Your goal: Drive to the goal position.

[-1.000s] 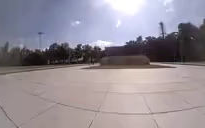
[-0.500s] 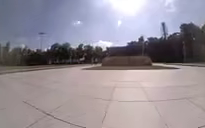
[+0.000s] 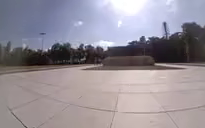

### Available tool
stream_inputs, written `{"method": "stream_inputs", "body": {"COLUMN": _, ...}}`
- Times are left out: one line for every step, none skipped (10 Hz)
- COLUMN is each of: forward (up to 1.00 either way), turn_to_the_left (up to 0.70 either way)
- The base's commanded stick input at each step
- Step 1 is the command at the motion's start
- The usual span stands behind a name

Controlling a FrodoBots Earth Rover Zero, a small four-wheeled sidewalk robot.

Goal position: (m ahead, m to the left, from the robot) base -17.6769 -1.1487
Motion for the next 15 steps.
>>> {"method": "stream_inputs", "body": {"forward": 0.7, "turn_to_the_left": 0.0}}
{"method": "stream_inputs", "body": {"forward": 0.7, "turn_to_the_left": 0.0}}
{"method": "stream_inputs", "body": {"forward": 0.7, "turn_to_the_left": 0.0}}
{"method": "stream_inputs", "body": {"forward": 0.7, "turn_to_the_left": 0.0}}
{"method": "stream_inputs", "body": {"forward": 0.7, "turn_to_the_left": 0.0}}
{"method": "stream_inputs", "body": {"forward": 0.7, "turn_to_the_left": 0.0}}
{"method": "stream_inputs", "body": {"forward": 0.7, "turn_to_the_left": 0.0}}
{"method": "stream_inputs", "body": {"forward": 0.7, "turn_to_the_left": 0.0}}
{"method": "stream_inputs", "body": {"forward": 0.7, "turn_to_the_left": 0.0}}
{"method": "stream_inputs", "body": {"forward": 0.7, "turn_to_the_left": 0.0}}
{"method": "stream_inputs", "body": {"forward": 0.7, "turn_to_the_left": 0.0}}
{"method": "stream_inputs", "body": {"forward": 0.7, "turn_to_the_left": 0.0}}
{"method": "stream_inputs", "body": {"forward": 0.7, "turn_to_the_left": 0.0}}
{"method": "stream_inputs", "body": {"forward": 0.7, "turn_to_the_left": 0.0}}
{"method": "stream_inputs", "body": {"forward": 0.7, "turn_to_the_left": 0.0}}
